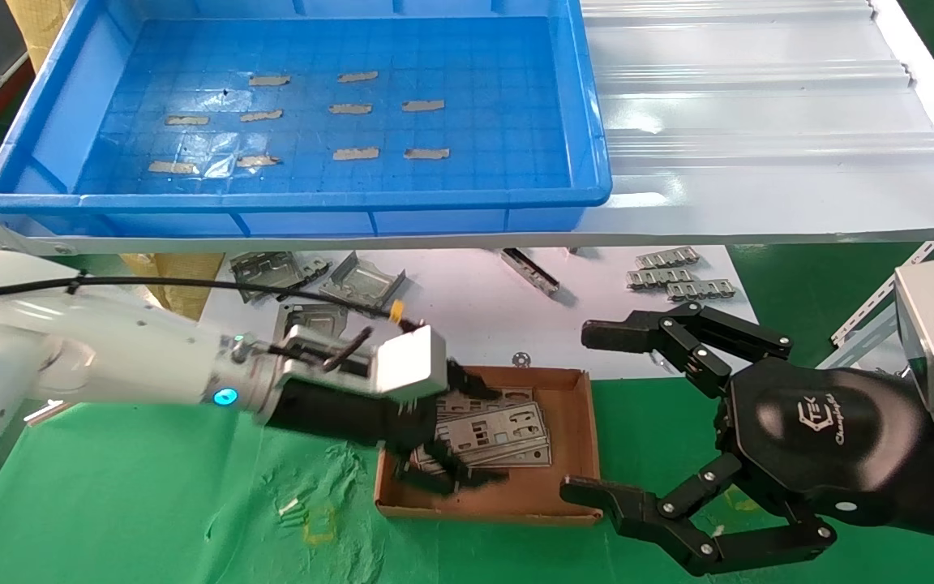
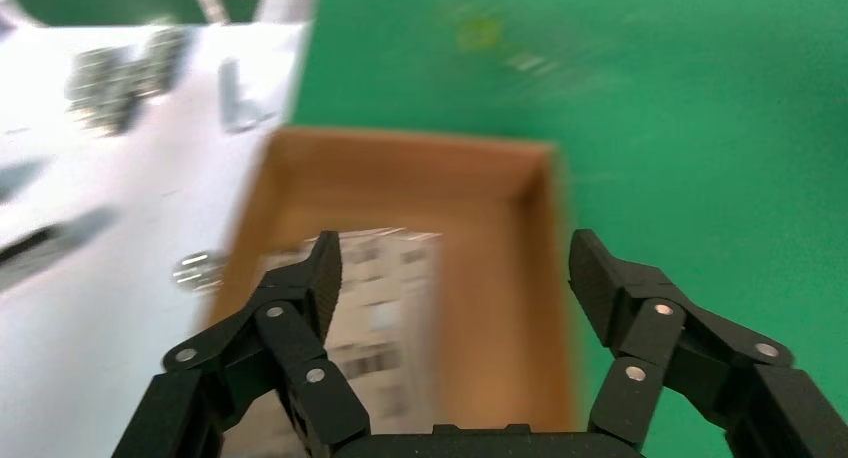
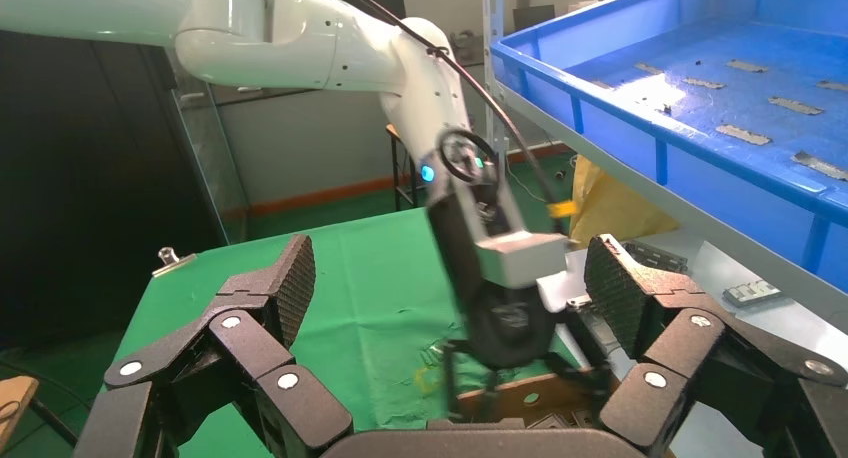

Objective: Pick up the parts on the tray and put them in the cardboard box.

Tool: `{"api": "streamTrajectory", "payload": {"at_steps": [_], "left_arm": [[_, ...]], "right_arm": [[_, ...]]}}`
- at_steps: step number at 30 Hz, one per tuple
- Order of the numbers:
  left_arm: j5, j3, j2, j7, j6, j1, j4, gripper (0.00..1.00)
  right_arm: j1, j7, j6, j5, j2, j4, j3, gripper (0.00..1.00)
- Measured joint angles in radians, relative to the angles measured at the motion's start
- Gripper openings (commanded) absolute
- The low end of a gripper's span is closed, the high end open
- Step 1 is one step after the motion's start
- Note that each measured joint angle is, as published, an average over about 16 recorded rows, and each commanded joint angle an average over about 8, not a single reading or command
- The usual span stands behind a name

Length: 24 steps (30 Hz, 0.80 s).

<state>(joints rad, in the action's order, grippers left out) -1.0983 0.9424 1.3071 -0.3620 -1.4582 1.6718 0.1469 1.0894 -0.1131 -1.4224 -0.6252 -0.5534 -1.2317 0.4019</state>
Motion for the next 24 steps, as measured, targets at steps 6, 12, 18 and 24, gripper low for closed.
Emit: {"api": "streamTrajectory", "payload": {"at_steps": [6, 12, 18, 24], "left_arm": [[0.035, -0.018, -0.019, 0.011, -0.097, 0.005, -0.022, 1.00], [0.052, -0.028, -0.027, 0.015, -0.120, 0.004, -0.029, 1.00], [0.059, -0.044, -0.044, 0.030, -0.115, -0.012, 0.002, 1.00], [0.077, -0.084, -0.087, 0.064, -0.107, -0.051, 0.078, 1.00]], "right_arm": [[0.000, 0.000, 0.000, 0.000, 0.000, 0.000, 0.000, 1.00], [0.000, 0.000, 0.000, 0.000, 0.000, 0.000, 0.000, 1.00], [0.000, 0.000, 0.000, 0.000, 0.000, 0.000, 0.000, 1.00], [0.000, 0.000, 0.000, 0.000, 0.000, 0.000, 0.000, 1.00]]}}
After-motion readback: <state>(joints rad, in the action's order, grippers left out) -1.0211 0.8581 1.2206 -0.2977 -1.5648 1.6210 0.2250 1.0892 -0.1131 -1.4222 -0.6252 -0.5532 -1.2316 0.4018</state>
